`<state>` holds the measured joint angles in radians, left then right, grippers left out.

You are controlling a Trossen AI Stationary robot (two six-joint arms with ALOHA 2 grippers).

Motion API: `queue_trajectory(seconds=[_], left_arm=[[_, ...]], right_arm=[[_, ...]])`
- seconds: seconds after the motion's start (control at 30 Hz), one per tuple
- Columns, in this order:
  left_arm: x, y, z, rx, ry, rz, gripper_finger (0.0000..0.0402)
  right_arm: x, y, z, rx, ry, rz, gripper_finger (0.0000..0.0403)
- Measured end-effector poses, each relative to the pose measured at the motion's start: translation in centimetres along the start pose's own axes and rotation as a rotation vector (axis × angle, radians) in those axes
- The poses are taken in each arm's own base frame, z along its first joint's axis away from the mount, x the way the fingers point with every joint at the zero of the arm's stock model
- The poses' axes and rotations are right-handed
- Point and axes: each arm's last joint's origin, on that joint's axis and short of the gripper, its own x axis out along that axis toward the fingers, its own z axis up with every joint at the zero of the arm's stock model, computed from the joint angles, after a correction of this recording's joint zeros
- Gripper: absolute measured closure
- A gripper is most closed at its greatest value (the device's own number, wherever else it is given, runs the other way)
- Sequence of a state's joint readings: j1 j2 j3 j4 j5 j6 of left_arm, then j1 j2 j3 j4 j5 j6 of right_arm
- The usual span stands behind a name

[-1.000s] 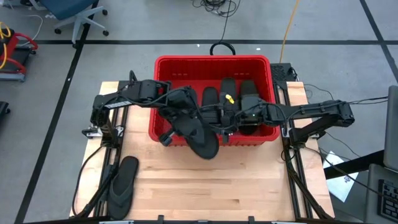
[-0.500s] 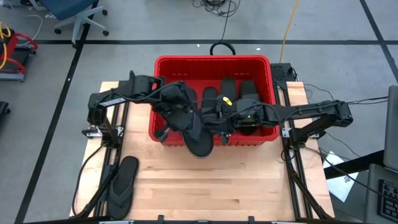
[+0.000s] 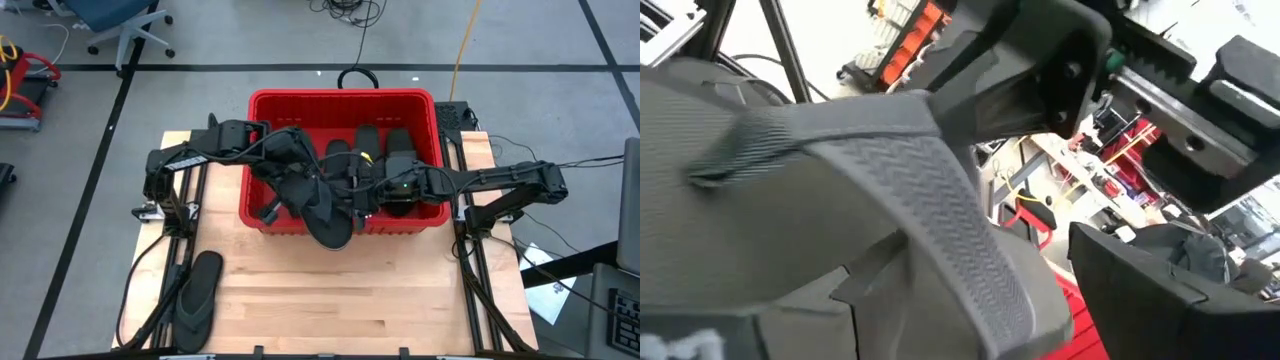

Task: Pick and place slides into bin
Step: Put the black slipper into the red container

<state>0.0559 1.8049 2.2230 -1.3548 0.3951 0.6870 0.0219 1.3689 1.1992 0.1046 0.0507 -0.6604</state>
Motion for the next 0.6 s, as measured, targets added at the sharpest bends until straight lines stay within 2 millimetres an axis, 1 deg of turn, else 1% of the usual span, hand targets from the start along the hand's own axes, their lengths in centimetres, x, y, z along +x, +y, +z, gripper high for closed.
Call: queue_trajectory(seconds=[0.13, 0.23, 0.33, 0.4, 0.5, 0.53, 0.6], left_arm=[[0.01, 0.2, -0.17, -0.007, 0.0, -0.004, 0.0401], [-0.01, 0.14, -0.2, -0.011, -0.004, -0.018, 0.0401], [0.01, 0.08, -0.18, -0.016, -0.006, -0.024, 0.0401], [-0.01, 0.11, -0.19, -0.023, -0.007, -0.023, 0.0401], [-0.03, 0.15, -0.22, -0.028, -0.007, -0.022, 0.0401], [-0.03, 0.16, -0.21, -0.031, -0.008, -0.021, 0.0401], [-0.02, 0.15, -0.2, -0.038, -0.008, -0.022, 0.0401]], right_arm=[[0.02, 0.02, -0.05, 0.022, 0.005, 0.0, 0.0157], [0.01, -0.01, -0.01, 0.039, 0.0, -0.001, 0.0179], [0.01, 0.01, 0.0, 0.046, -0.005, 0.006, 0.0231], [0.01, 0.11, 0.08, 0.043, -0.031, 0.041, 0.0283], [0.0, 0.19, 0.15, 0.051, -0.053, 0.069, 0.0371], [0.0, 0.22, 0.15, 0.052, -0.059, 0.081, 0.0386], [0.0, 0.25, 0.13, 0.061, -0.057, 0.086, 0.039]])
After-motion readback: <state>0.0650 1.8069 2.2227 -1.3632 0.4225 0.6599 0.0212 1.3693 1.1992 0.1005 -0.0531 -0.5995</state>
